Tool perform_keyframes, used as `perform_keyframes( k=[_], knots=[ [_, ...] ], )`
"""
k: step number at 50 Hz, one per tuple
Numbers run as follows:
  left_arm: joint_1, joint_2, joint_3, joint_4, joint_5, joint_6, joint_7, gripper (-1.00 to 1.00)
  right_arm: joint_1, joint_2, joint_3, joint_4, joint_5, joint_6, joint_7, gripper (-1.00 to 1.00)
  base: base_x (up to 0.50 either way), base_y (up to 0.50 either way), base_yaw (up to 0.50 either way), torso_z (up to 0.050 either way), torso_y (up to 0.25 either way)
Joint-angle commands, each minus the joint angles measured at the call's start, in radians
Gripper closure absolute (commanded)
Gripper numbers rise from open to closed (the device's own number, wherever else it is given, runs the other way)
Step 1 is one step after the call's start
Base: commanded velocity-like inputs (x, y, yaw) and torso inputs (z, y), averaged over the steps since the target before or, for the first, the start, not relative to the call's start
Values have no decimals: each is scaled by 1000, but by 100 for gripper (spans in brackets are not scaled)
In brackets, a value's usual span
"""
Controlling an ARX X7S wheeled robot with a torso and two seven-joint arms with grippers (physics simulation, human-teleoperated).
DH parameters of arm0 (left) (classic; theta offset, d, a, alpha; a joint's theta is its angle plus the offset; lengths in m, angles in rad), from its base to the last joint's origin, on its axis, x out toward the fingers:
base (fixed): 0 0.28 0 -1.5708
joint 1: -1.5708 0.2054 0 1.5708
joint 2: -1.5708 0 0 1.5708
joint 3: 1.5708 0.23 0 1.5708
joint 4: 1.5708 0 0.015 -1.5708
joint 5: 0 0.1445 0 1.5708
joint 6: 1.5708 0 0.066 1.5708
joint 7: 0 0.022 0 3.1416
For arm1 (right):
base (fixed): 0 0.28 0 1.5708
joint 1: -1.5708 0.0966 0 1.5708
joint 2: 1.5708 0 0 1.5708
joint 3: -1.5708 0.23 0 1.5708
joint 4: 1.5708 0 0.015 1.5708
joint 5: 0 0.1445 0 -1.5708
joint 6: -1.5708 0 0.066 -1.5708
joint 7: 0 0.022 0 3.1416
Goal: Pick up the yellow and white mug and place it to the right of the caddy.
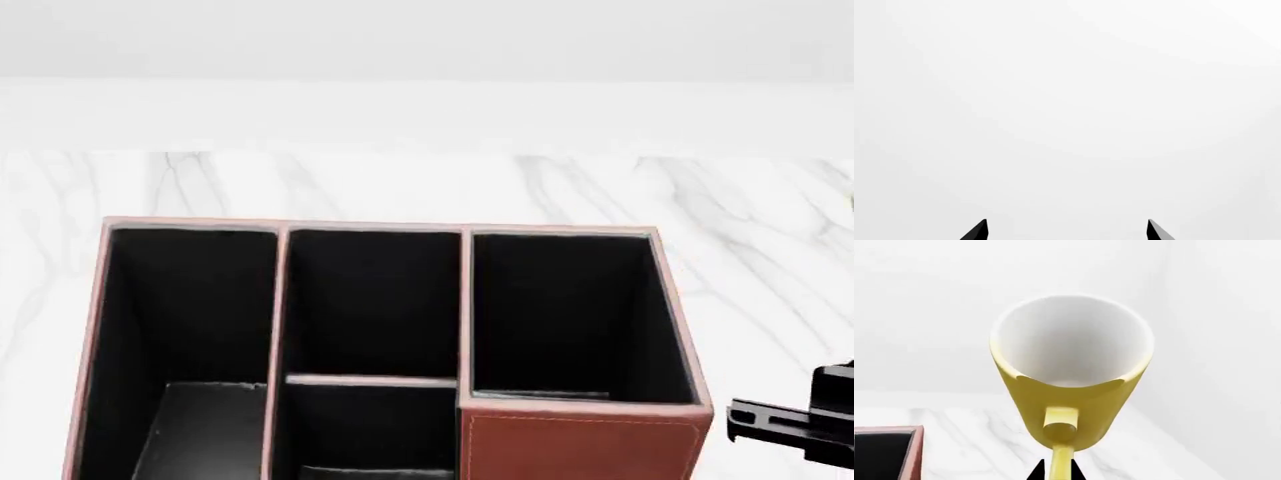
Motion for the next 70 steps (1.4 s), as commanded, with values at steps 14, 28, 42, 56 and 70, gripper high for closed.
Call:
perform_keyframes(
  k=[14, 28, 42, 56, 70],
  knots=[
    [0, -2, 14, 0, 17, -4, -2, -100, -7, 0, -23, 170, 52, 38, -219, 100, 0, 0, 0, 0, 1],
    [0, -4, 16, 0, 18, -9, -5, -100, -49, 36, -43, 197, 52, -11, -293, 100, 0, 0, 0, 0, 1],
    [0, -17, 34, 0, 33, -15, -19, -100, -114, -30, -63, 316, 51, -103, -348, 100, 0, 0, 0, 0, 1],
    [0, -22, 39, 0, 37, -18, -23, -100, -155, -116, -53, 438, 67, -205, -399, 100, 0, 0, 0, 0, 1],
    [0, -35, 55, 0, 50, -22, -35, -100, -215, -164, -55, 529, 100, -270, -427, 100, 0, 0, 0, 0, 0]
  ],
)
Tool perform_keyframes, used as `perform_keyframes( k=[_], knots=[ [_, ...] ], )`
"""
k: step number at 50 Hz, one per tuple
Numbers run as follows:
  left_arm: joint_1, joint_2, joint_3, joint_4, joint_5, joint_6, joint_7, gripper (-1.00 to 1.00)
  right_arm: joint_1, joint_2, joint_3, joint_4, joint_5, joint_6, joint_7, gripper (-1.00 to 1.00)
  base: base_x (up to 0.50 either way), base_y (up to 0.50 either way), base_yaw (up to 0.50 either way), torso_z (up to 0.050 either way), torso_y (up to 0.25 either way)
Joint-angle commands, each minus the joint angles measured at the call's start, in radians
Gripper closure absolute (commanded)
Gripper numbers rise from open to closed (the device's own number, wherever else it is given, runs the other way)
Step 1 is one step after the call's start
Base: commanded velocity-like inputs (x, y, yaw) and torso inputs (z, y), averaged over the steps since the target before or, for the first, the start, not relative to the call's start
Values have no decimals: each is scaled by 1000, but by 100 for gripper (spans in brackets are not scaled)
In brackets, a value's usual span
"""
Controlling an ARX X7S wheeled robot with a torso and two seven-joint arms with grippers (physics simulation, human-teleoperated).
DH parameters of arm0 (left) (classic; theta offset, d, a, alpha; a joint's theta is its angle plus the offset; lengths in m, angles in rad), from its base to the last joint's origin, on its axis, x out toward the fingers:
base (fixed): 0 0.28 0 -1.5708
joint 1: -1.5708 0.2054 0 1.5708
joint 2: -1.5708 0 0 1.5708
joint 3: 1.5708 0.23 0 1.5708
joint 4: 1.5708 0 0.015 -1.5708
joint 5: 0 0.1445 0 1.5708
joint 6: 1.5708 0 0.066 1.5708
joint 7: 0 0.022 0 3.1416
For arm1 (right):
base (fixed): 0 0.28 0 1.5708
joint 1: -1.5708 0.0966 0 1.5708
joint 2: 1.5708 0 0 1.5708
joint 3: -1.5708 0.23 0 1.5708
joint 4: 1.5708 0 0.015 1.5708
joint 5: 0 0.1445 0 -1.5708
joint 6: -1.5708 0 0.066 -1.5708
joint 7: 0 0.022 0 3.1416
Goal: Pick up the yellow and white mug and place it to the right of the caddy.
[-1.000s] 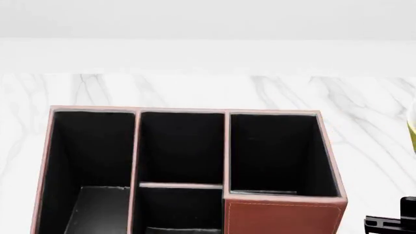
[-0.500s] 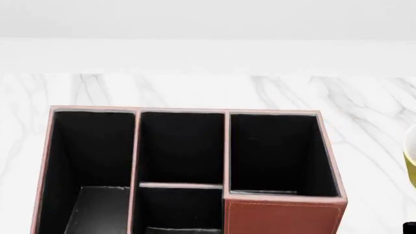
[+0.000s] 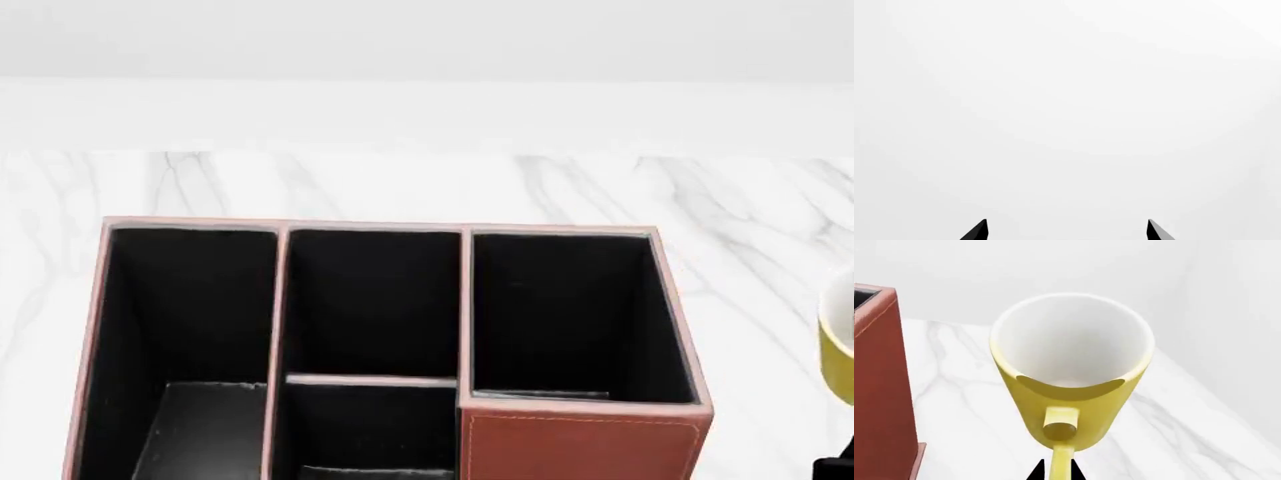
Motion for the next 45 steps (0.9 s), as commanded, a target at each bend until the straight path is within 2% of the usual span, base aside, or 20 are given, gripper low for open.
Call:
perform_keyframes(
  k=[1, 14, 45],
  knots=[
    [0, -5, 7, 0, 6, -2, -5, -100, -18, -47, 15, 76, -2, -50, -24, 100, 0, 0, 0, 0, 0],
    [0, -12, 18, 0, 14, -5, -13, -100, -50, -137, 11, 153, -4, -81, -64, 100, 0, 0, 0, 0, 1],
    [0, -31, 38, 0, 33, -13, -32, -100, -113, -246, 31, 320, 74, -126, -162, 100, 0, 0, 0, 0, 1]
  ],
)
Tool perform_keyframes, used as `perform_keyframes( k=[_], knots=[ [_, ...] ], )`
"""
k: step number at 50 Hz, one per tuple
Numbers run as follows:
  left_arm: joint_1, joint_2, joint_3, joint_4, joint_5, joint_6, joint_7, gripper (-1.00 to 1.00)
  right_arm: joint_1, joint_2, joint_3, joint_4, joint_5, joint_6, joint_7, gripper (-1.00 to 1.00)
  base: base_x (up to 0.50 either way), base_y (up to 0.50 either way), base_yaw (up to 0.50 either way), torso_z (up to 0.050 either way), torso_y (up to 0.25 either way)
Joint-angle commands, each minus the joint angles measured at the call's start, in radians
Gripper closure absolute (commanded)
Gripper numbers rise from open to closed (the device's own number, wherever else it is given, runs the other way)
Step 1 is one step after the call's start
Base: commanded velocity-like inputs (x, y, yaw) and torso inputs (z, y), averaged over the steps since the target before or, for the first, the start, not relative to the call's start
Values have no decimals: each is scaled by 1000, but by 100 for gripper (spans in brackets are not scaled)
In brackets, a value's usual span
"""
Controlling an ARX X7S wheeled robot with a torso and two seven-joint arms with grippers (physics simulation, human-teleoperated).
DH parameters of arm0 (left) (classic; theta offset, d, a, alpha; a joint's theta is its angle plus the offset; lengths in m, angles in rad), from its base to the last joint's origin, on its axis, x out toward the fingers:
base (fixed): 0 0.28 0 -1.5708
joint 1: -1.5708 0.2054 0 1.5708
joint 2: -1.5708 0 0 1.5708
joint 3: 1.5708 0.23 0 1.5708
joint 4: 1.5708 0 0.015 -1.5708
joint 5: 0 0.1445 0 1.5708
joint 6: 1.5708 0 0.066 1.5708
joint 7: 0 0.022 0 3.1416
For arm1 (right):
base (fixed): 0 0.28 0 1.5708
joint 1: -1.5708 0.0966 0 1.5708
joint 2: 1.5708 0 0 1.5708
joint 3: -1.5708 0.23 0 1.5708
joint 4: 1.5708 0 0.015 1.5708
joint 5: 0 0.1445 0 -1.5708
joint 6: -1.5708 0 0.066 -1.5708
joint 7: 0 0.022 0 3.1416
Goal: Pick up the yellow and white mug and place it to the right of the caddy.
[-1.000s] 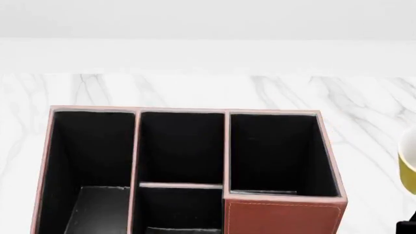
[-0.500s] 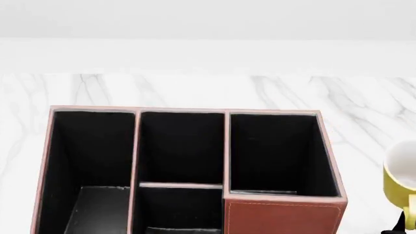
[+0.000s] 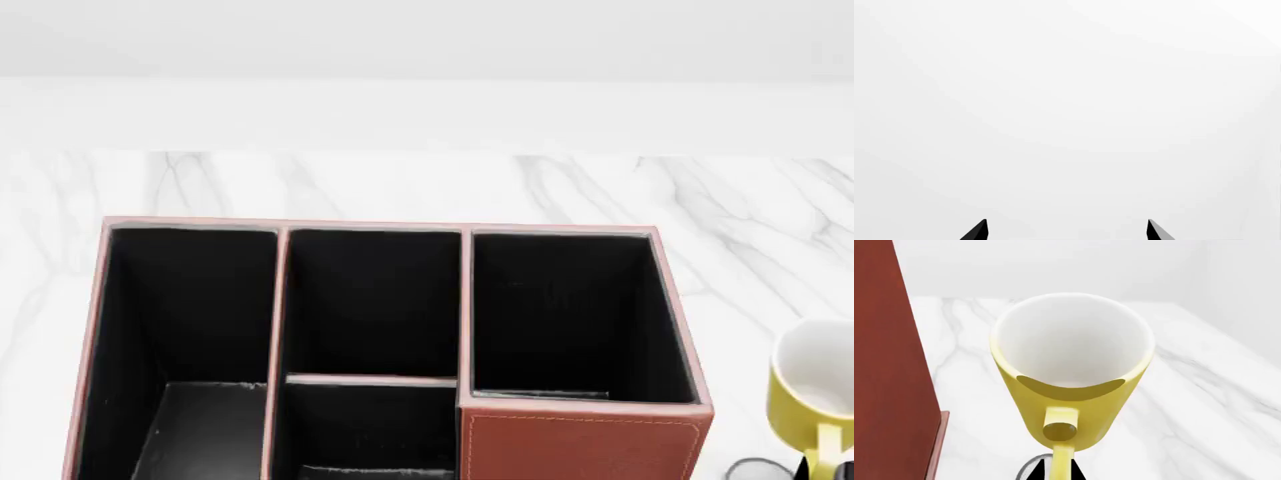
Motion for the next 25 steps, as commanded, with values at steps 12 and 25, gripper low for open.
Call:
perform_keyframes(
  k=[12, 25],
  knots=[
    [0, -21, 22, 0, 18, -7, -19, -100, -6, -63, 18, 76, -20, -1, -32, 100, 0, 0, 0, 0, 1],
    [0, -29, 29, 0, 23, -11, -26, -100, -23, -88, 21, 114, -10, -2, -50, 100, 0, 0, 0, 1, 0]
  ],
)
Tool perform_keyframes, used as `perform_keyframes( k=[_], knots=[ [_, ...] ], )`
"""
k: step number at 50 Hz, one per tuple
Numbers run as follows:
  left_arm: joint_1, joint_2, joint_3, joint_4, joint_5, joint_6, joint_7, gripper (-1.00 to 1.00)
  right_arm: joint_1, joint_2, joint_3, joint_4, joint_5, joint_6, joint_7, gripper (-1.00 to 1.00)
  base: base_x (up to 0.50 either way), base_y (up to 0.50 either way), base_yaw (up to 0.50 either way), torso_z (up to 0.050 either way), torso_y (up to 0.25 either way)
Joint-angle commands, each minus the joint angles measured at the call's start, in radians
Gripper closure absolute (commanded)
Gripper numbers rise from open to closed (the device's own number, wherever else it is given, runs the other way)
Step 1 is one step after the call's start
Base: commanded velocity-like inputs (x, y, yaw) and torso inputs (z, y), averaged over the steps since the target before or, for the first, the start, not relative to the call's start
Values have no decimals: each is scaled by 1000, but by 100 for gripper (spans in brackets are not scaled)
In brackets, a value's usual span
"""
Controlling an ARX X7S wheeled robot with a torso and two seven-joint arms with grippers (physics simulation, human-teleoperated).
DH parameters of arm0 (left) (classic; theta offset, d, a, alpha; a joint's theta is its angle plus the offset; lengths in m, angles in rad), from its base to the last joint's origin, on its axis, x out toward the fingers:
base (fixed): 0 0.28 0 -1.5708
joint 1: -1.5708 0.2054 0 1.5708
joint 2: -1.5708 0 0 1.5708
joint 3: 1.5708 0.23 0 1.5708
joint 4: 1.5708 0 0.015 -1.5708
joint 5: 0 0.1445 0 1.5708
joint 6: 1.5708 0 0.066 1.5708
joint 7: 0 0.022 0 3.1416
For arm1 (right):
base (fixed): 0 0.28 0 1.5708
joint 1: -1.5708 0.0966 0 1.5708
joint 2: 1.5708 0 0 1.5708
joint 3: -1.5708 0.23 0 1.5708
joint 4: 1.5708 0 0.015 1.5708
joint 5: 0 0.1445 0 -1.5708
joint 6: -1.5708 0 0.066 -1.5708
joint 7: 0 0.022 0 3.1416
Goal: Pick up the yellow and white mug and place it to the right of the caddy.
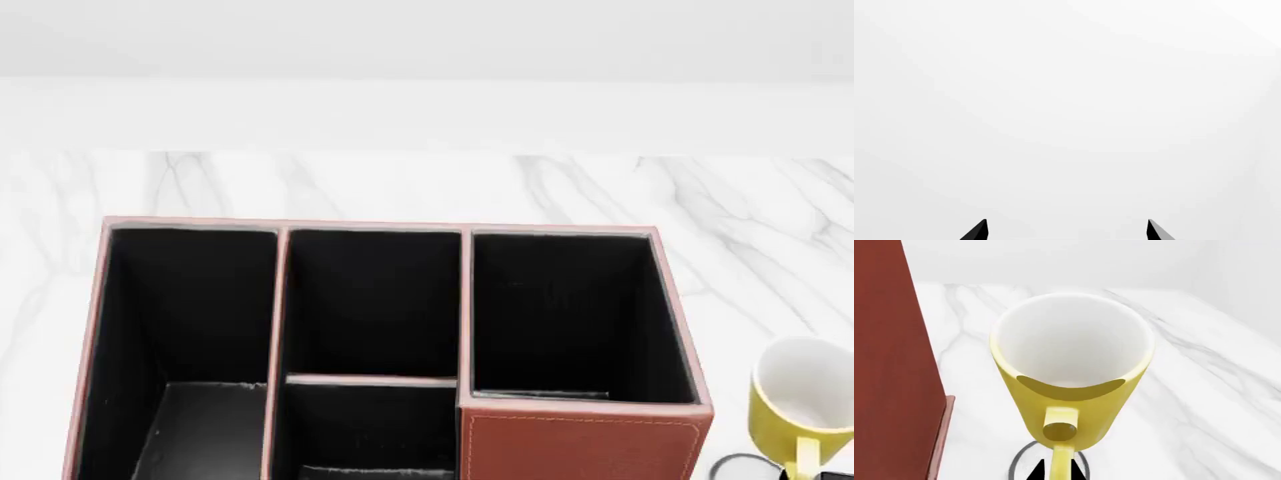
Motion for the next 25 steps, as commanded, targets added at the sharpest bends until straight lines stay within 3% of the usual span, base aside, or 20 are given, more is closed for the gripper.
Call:
perform_keyframes(
  k=[1, 25],
  knots=[
    [0, -9, 8, 0, 6, -3, -7, -100, -1, -20, 17, 27, -22, 1, -10, 100, 0, 0, 0, 0, 0],
    [0, -18, 17, 0, 11, -8, -15, -100, -15, -63, 29, 97, 0, 9, -41, 100, 0, 0, 0, 0, 1]
  ],
)
